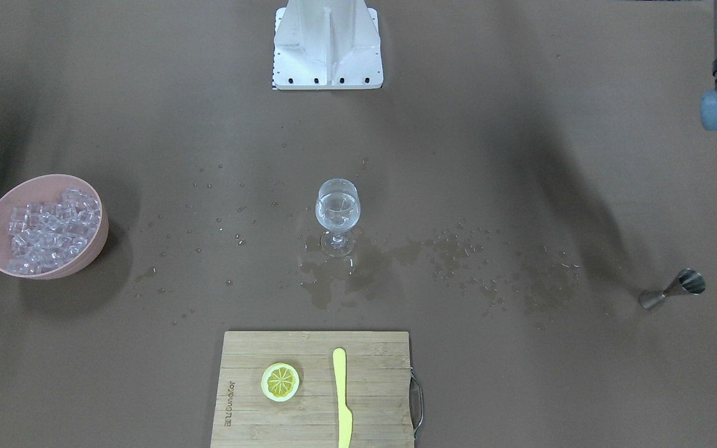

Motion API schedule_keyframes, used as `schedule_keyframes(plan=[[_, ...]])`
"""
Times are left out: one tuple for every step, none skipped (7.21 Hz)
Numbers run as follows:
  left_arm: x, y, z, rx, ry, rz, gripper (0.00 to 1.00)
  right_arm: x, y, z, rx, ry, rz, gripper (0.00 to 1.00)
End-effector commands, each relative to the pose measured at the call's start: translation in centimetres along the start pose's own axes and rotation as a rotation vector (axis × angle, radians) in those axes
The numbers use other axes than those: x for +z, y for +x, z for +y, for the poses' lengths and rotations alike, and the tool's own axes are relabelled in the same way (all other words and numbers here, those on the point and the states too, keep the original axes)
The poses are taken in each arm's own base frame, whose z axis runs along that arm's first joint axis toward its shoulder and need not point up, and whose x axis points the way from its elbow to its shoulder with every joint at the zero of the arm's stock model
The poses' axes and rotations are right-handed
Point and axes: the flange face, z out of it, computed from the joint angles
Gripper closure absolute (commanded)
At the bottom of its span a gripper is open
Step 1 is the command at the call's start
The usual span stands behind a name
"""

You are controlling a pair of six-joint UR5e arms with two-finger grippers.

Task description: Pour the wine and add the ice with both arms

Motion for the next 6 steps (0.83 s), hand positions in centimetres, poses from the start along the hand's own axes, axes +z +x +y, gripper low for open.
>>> schedule_keyframes(plan=[[-4.1, -1.9, -1.5, -0.087, -0.137, 0.030, 0.02, 0.6, -1.8, -1.8, 0.070, 0.024, 0.031, 0.00], [-4.6, -3.2, -1.9, 0.041, -0.198, 0.014, 0.02, 1.3, -2.6, -1.8, 0.063, 0.027, 0.053, 0.00], [-4.5, -5.1, -1.5, 0.140, -0.271, -0.027, 0.02, 3.2, -3.3, -0.9, 0.116, -0.013, 0.046, 0.00], [-5.0, -6.3, -0.7, 0.136, -0.328, -0.042, 0.02, 5.3, -5.6, -0.5, 0.209, -0.042, 0.033, 0.00], [-5.7, -7.4, 1.2, 0.107, -0.355, -0.058, 0.02, 6.7, -9.6, -0.3, 0.262, -0.053, 0.022, 0.01], [-6.0, -7.9, 2.2, 0.095, -0.363, -0.067, 0.02, 7.5, -10.7, 1.3, 0.263, -0.068, 0.036, 0.07]])
